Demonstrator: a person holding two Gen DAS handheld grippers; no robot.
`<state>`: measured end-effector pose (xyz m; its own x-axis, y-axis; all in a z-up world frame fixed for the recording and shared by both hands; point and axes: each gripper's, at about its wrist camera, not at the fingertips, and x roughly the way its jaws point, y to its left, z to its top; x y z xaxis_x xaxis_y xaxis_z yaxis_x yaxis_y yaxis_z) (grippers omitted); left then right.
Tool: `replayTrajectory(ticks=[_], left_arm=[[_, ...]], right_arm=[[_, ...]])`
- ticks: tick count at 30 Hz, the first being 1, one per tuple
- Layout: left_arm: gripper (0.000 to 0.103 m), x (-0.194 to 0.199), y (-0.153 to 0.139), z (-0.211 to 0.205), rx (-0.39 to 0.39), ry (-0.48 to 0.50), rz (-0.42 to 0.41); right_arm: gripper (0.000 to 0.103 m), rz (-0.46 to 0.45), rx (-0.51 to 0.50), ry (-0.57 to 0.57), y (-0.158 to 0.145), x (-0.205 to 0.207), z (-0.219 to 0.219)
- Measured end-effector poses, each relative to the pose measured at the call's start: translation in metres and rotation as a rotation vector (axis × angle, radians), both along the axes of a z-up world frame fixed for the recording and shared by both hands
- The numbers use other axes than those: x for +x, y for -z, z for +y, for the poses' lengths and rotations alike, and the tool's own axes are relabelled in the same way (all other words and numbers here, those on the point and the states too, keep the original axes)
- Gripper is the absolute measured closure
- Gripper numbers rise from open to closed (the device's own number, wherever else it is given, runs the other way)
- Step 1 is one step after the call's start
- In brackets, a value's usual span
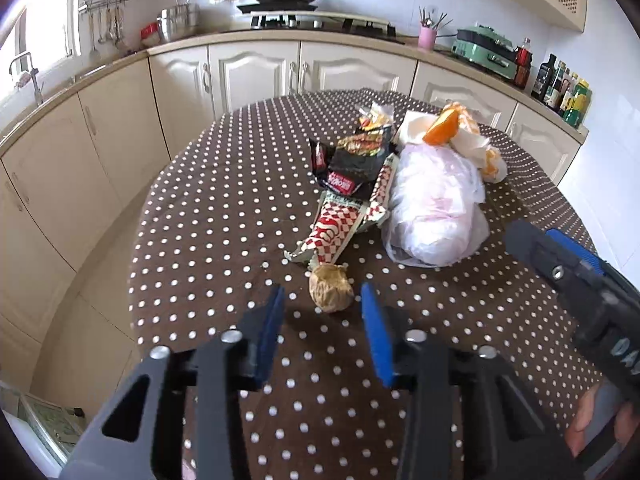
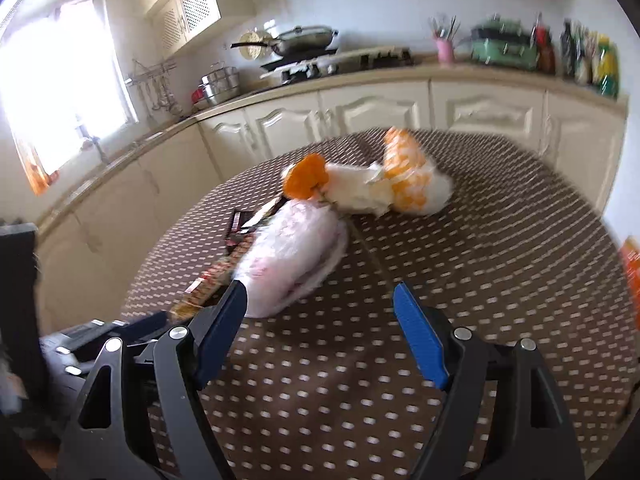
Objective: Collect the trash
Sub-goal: 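Grasp the white plastic bag with the right gripper while the left grasps the bread piece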
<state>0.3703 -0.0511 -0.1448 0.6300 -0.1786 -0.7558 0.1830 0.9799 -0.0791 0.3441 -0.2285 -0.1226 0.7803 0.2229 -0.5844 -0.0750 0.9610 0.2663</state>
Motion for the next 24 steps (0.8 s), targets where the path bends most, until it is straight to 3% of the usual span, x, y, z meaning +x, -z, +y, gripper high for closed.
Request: replayTrajectory(ticks=[2,10,11,12,15,18,24], left_arm=[[0.081,0.003,0.002,-0.001,-0.006,0.005,-0.002],[0.082,-0.012,-0.011,0.016,-0.063,0.013,-0.044],[0.082,-0.016,-0.014,0.020,-0.071,0.010,-0.051],[0.082,-0.018,-0.015,0.022,-0.075,0.008,-0.055],[0.082,-0.027,-0.022,0.031,-0.084,-0.002,-0.072],[0.082,-0.036,-0.027,0.039,-0.094,-0.009,-0.088],[0.082,-0.056,-0.039,0.055,-0.144,-0.011,-0.114]], right_arm=[[0.030,0.011,0.033,-0.007,-0.001,0.007,0.002],[0.030,0.078,0.105,-0.034,0.004,0.041,0.014],[0.033,0.095,0.134,-0.039,0.007,0.046,0.014],[0.045,0.112,0.162,-0.040,0.010,0.050,0.012],[0.065,0.130,0.197,-0.062,0.011,0.056,0.011],[0.071,0.106,0.186,-0.054,0.005,0.046,0.008],[0.072,-0.022,0.120,-0.028,-0.018,-0.011,0.008]])
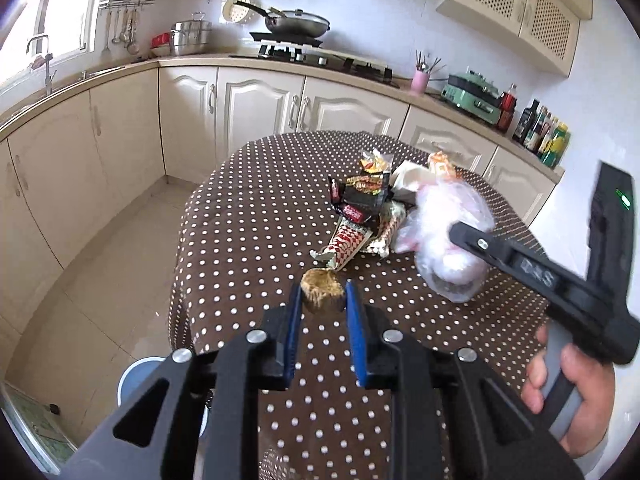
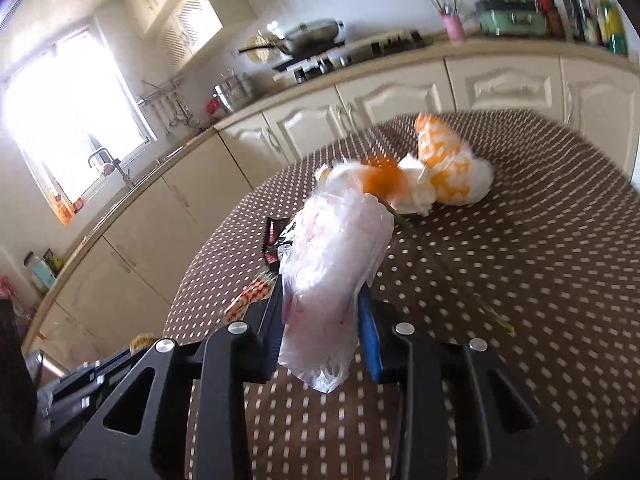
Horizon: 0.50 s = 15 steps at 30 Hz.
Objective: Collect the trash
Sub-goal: 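Grasp the white plastic bag with the right gripper while the left grasps the bread piece, then carry both items over the blue bin and open both grippers to drop them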
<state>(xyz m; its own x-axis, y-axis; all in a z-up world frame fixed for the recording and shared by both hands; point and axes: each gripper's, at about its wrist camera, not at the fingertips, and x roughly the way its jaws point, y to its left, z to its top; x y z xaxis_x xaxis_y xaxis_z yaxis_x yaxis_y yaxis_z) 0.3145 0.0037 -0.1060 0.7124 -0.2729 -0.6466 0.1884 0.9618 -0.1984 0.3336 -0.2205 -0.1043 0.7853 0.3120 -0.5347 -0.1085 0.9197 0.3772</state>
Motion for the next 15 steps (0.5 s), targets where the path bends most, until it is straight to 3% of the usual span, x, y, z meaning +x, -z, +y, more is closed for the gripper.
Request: replayTrajectory(ticks=[8,11,15], left_arm=[[0.082,-0.030,-0.013,0.034,-0.051,-0.038,-0.042],[0.082,-0.043,-0.017,0.056,-0.062,-0.076,-0.059],[0.082,-0.059,-0.015,0.094,-0.065,-0.145,-0.065]], right_arm=[[0.072,-0.163,-0.057,-0.044,-0.043,-0.050,0.025],[0.072,-0.203,-0.074,-0.113,-0.056,-0.054,0.054],[0.072,-0.203,-0.094,-0.239,-0.053,-0.053,0.104]])
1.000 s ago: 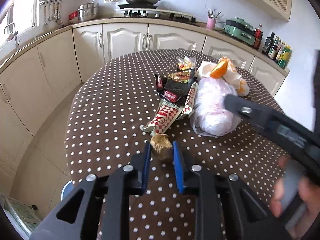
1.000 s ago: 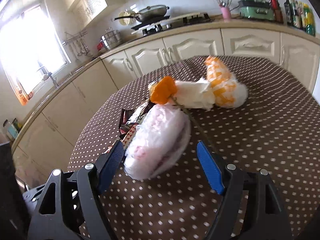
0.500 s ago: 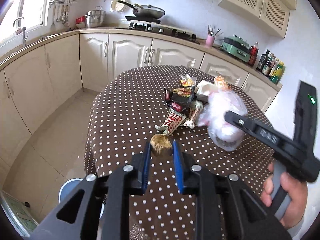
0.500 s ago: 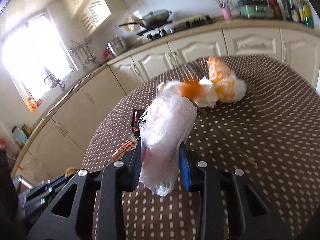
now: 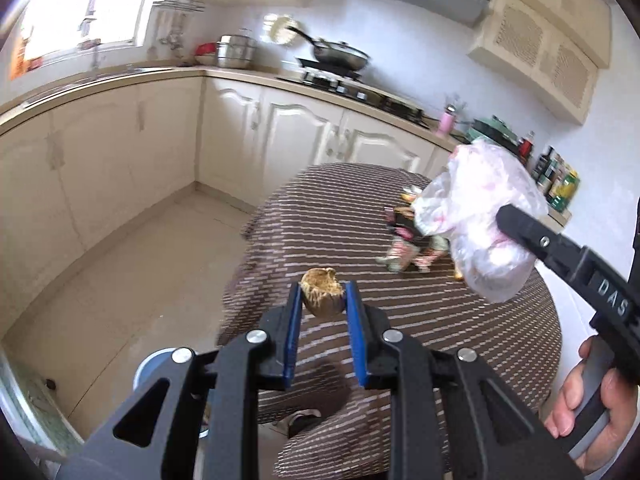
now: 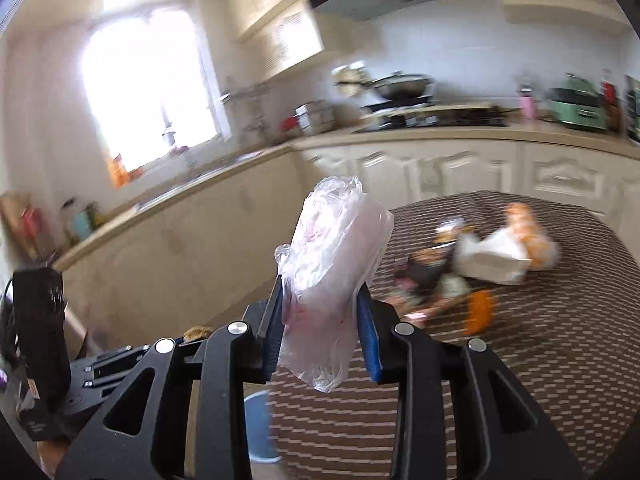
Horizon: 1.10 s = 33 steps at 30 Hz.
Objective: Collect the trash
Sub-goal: 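Carry both items over the blue bin and open both grippers to drop them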
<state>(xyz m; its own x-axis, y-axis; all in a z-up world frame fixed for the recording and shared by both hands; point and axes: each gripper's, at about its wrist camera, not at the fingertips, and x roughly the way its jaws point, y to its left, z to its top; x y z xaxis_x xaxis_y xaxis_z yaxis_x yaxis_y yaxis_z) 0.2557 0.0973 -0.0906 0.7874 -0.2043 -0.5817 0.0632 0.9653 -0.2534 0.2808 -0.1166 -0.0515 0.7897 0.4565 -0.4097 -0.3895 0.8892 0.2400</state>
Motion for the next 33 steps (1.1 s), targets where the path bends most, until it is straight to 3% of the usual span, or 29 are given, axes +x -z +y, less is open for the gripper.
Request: replayTrajectory(ticks=[5,14,19,25,33], left_arm=[[0.082,-0.017,0.021,0.059,0.001,-0.118,0.040],[0.082,-0.034,0.100,0.153,-0.013,-0.316,0.212],[0.082,-0.026,0.144,0.178,-0.043,-0.350,0.293],[0.082,-0.005,0.186,0.196,-0.074,-0.358,0.367],[0.082,0.017,0.216,0.210,-0.091,-0.366,0.409]], right_arm=[[0.072,0.064,-0.057,-0.171,0.033,0.002,0.077],[0.072,0.293,-0.191,-0.375,0.141,0.016,0.191],[0.072,0.423,-0.257,-0.397,0.203,0.032,0.223],[0.070,0.477,-0.296,-0.398,0.241,0.058,0.251],[0.049,0.461,-0.286,-0.380,0.264,0.085,0.269]])
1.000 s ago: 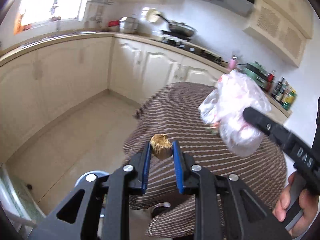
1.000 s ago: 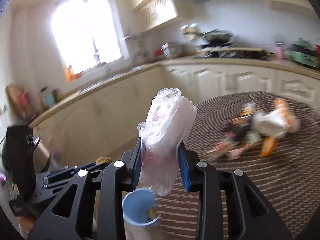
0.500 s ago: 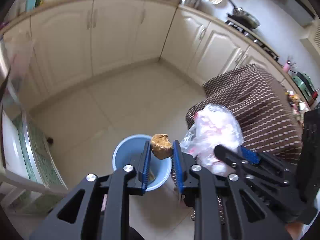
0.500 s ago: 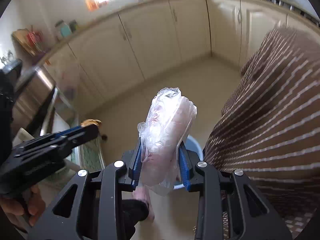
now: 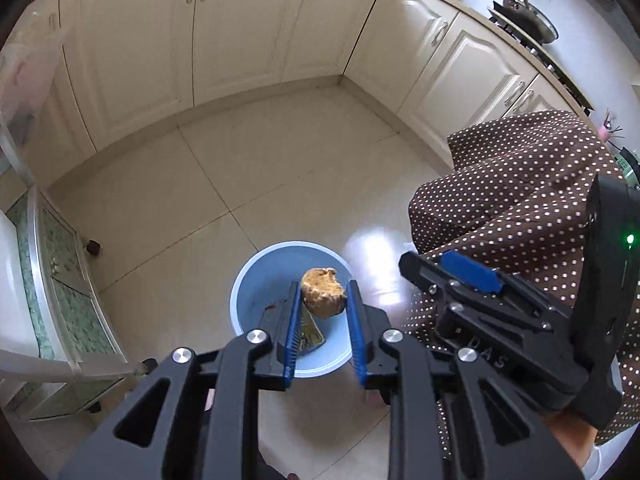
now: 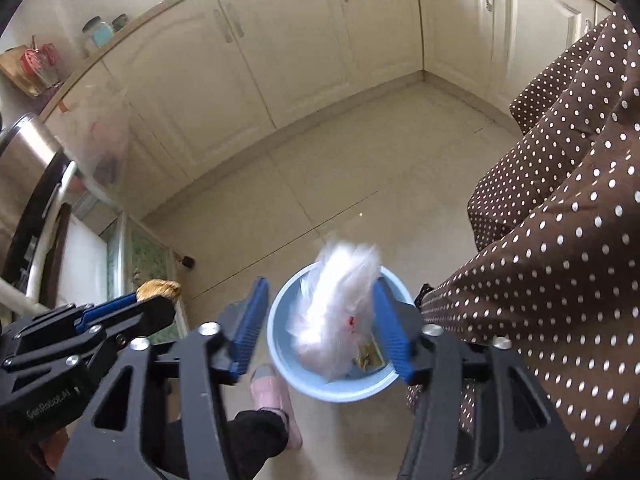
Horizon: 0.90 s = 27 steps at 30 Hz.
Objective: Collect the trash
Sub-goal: 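Carry both items over the blue bin and open both grippers to drop them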
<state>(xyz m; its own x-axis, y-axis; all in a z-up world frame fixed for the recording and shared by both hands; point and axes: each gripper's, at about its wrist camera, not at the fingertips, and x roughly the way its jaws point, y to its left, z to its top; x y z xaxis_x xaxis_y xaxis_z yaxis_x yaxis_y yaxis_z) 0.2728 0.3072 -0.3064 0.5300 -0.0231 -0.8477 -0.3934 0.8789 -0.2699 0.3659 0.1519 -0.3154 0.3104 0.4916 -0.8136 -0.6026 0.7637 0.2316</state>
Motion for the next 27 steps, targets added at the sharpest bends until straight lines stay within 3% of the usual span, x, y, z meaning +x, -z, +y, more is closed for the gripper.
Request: replayTrajectory(ticks=[7,15,27], left_arm=[[0.082,0.013,0.018,0.001,-0.018,0.005,0.021],[0.082,0.024,0.027,-0.007,-0.016,0.023,0.046],[0.081,0.039,0.005,-0.014,0.023,0.029,0.004]], right_arm=[[0.048,-0.014,-0.034,0.047,0.005,0.006,-0.010],[0.044,-0.094,-0.061,0.073,-0.008,0.003,-0.024],[0.042,-0.180,-0.010,0.079,-0.043,-0.005,-0.034]])
